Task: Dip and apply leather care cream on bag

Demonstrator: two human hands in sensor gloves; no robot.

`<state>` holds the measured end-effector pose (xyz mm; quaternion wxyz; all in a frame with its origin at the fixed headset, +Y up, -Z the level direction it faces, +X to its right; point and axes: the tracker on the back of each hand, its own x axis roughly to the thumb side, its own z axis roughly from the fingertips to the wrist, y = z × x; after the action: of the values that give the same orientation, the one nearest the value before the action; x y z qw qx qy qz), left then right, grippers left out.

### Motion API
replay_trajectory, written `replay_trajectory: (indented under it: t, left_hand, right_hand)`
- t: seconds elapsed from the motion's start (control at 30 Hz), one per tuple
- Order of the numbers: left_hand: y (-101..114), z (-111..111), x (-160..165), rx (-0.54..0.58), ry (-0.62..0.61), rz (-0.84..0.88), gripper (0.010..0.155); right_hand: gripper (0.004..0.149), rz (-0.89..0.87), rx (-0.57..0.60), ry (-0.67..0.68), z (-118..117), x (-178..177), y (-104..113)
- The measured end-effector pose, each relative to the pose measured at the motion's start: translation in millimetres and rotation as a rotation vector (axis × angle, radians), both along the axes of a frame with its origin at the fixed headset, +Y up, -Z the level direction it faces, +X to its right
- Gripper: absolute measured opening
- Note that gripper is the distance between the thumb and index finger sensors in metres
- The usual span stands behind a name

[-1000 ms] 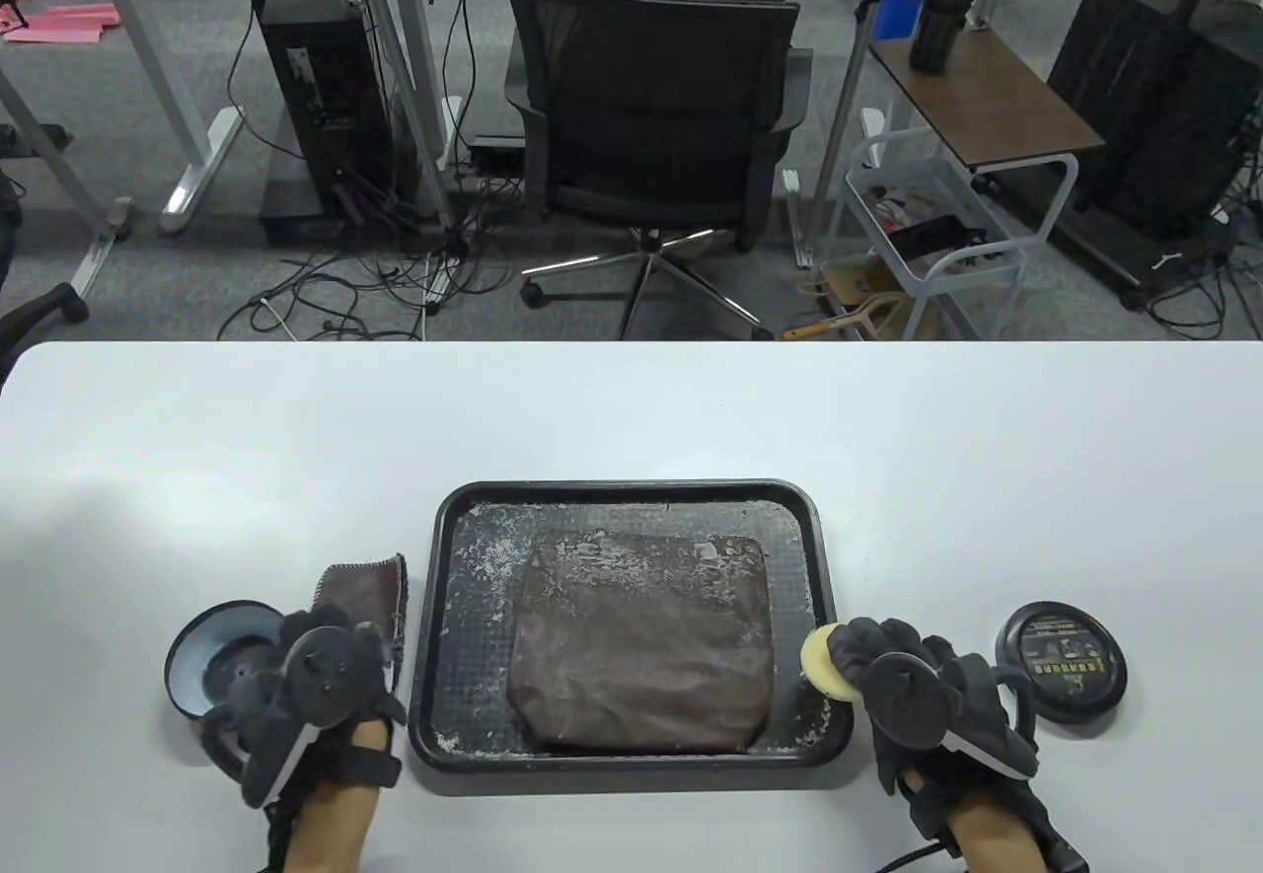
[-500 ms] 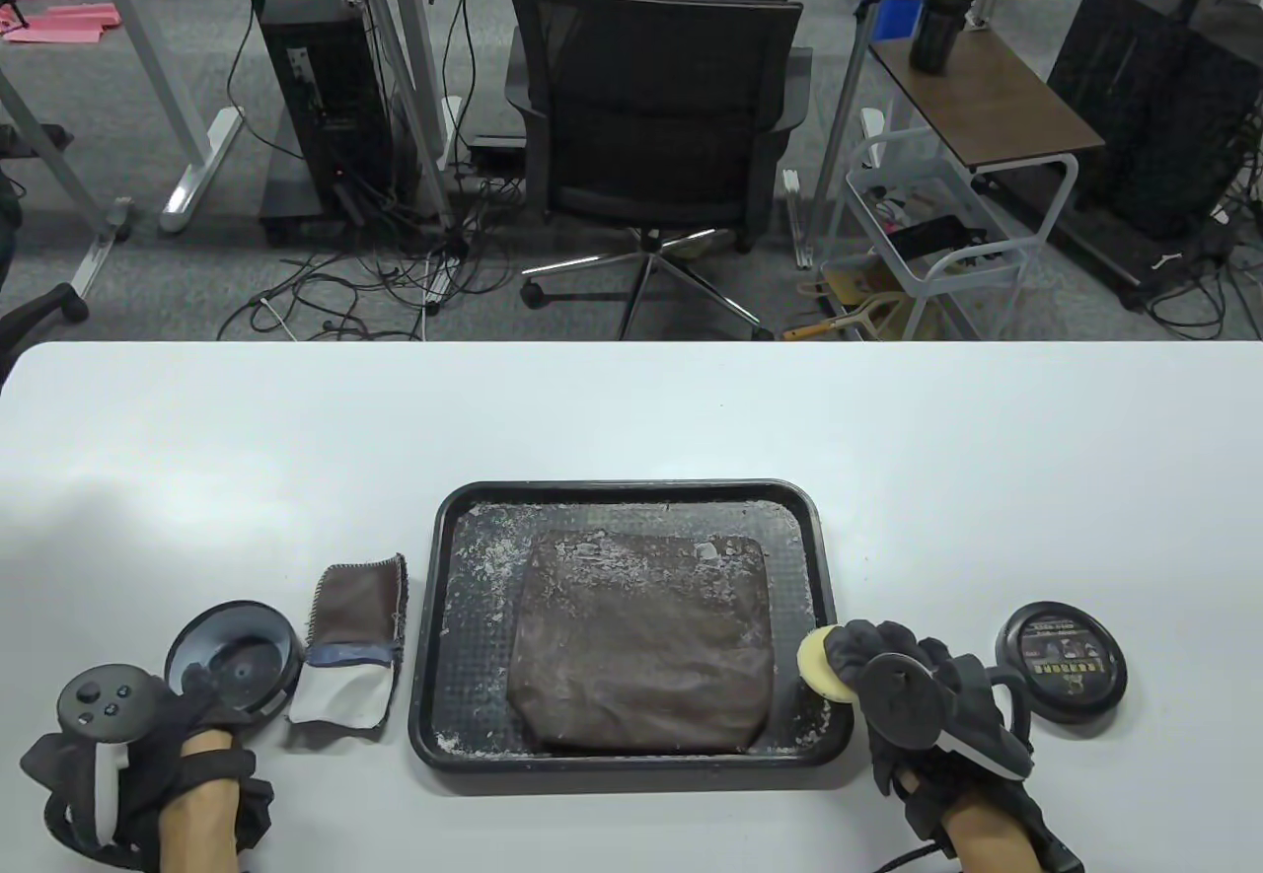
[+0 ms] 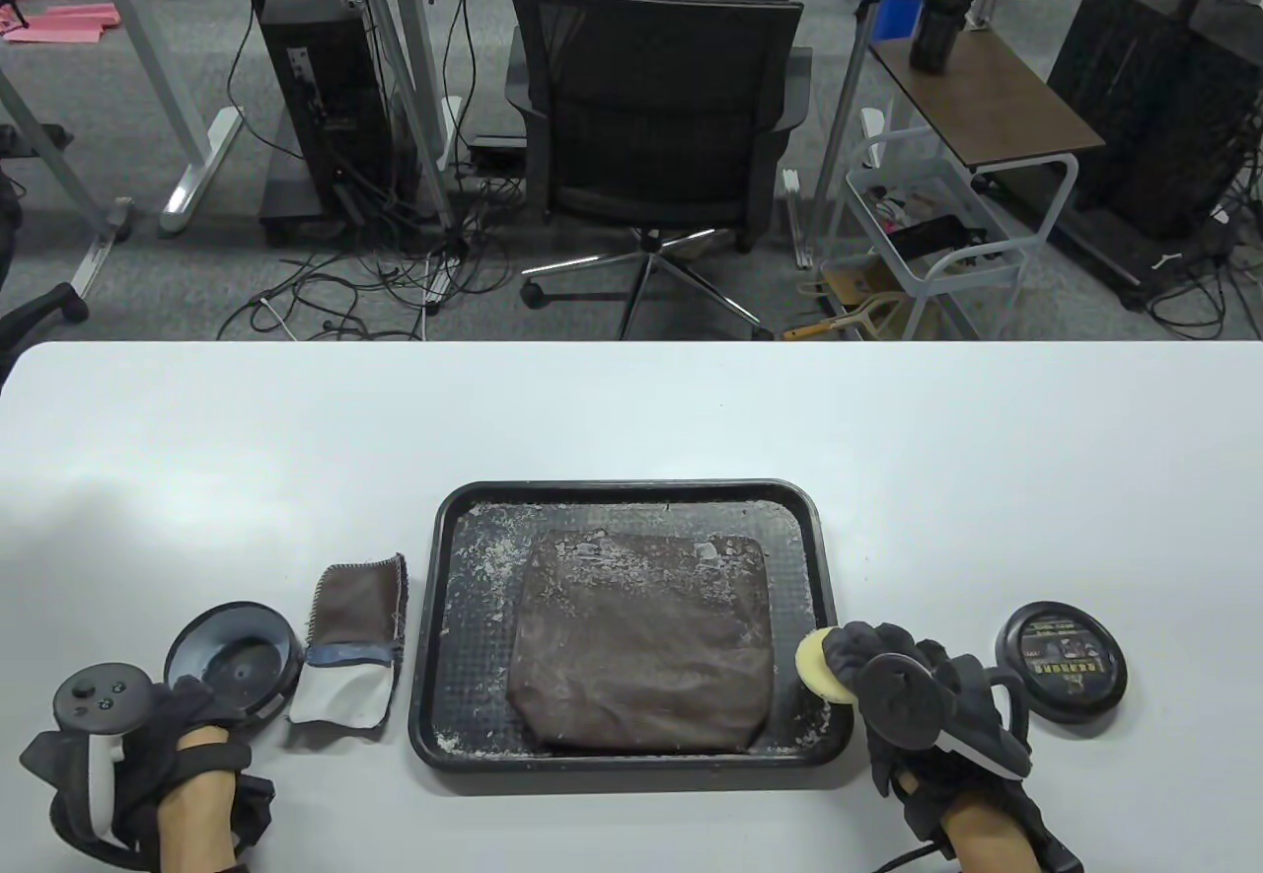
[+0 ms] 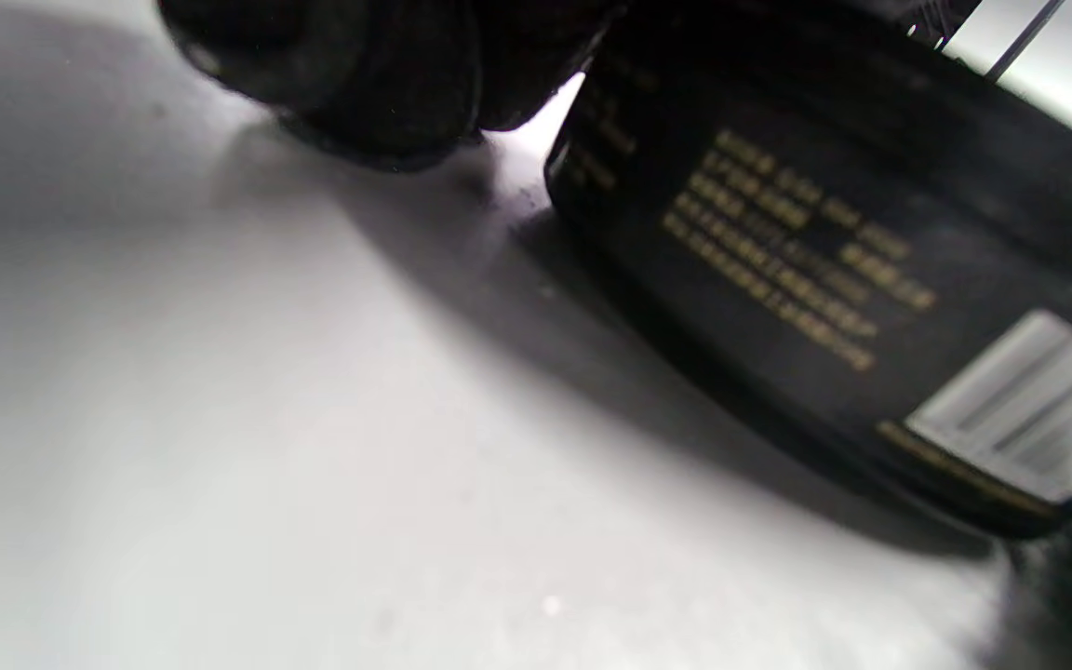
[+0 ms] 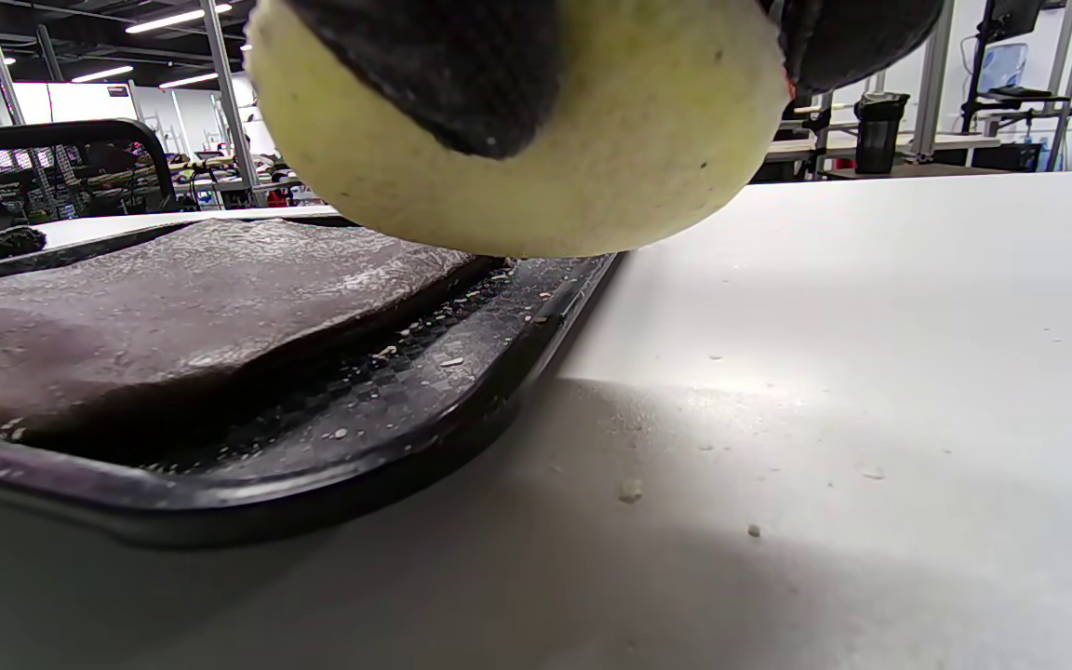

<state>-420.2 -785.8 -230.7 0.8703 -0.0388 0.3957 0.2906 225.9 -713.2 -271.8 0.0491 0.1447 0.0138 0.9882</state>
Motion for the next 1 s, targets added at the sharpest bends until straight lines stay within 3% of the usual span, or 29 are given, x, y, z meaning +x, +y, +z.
replay_trajectory:
  t: [0.33, 0.5, 0.63, 0.87, 1.0]
  left_hand:
    - [13.1, -2.0, 5.3, 0.053, -0.024, -0.152, 0.058]
    - [31.1, -3.0, 14.6, 0.211, -0.045, -0.219, 0.060]
    - [43.4, -0.6, 23.8, 0.369, -0.073, -0.235, 0.060]
    - [49.4, -2.0, 55.9, 0.772, -0.139, -0.005, 0.064]
    - [47.4, -7.6, 84.9, 0.847, -0.155, 0.205, 0.068]
  right_hand:
    - [0.056, 0.003, 0.002, 0.027, 1.4, -6.5, -0.7]
    - [0.055, -0.010, 0.031, 0.044, 2.4, -9.8, 1.0]
    - [0.056, -0.046, 0.120, 0.068, 5.1, -15.7, 7.4]
    - [0.056, -0.151, 0.279, 0.110, 10.8, -31.9, 14.3]
    - [0.056, -0.192, 0.338, 0.145, 14.8, -48.9, 16.1]
